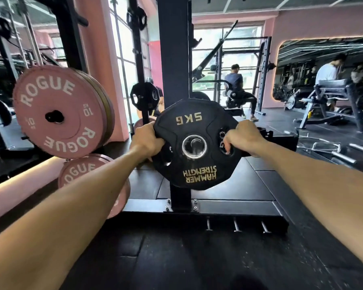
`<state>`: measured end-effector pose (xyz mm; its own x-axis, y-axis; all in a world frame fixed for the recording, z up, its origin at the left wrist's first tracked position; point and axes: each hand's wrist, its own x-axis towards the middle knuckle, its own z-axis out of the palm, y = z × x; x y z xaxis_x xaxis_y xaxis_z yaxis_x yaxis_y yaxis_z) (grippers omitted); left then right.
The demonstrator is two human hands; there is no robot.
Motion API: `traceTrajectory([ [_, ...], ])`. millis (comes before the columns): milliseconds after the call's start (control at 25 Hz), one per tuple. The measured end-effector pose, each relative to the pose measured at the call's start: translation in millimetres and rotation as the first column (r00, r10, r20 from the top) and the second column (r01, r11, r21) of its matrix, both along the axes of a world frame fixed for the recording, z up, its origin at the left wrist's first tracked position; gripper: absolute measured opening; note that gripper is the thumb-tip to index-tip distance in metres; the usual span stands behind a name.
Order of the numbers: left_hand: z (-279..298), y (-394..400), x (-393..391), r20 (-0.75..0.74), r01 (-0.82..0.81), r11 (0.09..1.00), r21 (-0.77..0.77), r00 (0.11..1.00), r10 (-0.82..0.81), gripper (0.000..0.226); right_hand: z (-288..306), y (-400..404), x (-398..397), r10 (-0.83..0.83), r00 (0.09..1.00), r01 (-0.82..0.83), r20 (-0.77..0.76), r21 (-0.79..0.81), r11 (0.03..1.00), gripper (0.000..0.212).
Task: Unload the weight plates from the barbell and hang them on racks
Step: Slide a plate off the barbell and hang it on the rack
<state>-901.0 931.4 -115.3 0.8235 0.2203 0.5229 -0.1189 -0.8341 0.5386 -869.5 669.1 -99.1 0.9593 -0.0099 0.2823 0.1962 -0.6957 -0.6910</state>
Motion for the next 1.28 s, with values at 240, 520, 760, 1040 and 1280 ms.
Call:
traceTrajectory([
  [240,161,-2,26,-0.018,-0.035,0.999,0.040,0.999,0.036,0.015,156,1,28,0.003,1.000,-0.002,-0.008,0.022,1.000,0.020],
  [520,400,8,-15,0.017,-0.055,0.996,0.071,0.998,0.054,0.015,398,16,-20,-0.008,1.000,0.007,0.007,0.043,0.999,0.021],
  [760,547,44,-82,0.021,-0.024,0.998,0.059,1.000,0.022,0.018,544,51,-92,-0.007,0.999,0.006,0.050,0.023,1.000,0.023],
  [1040,611,106,-121,0.079,-0.061,0.991,0.118,0.996,0.052,0.017,610,113,-123,0.049,0.995,-0.049,0.089,-0.010,0.999,0.022],
  [1280,620,195,-110,0.104,-0.090,0.987,0.133,0.992,0.076,0.018,616,198,-102,0.100,0.988,-0.100,0.120,0.000,0.995,0.023],
])
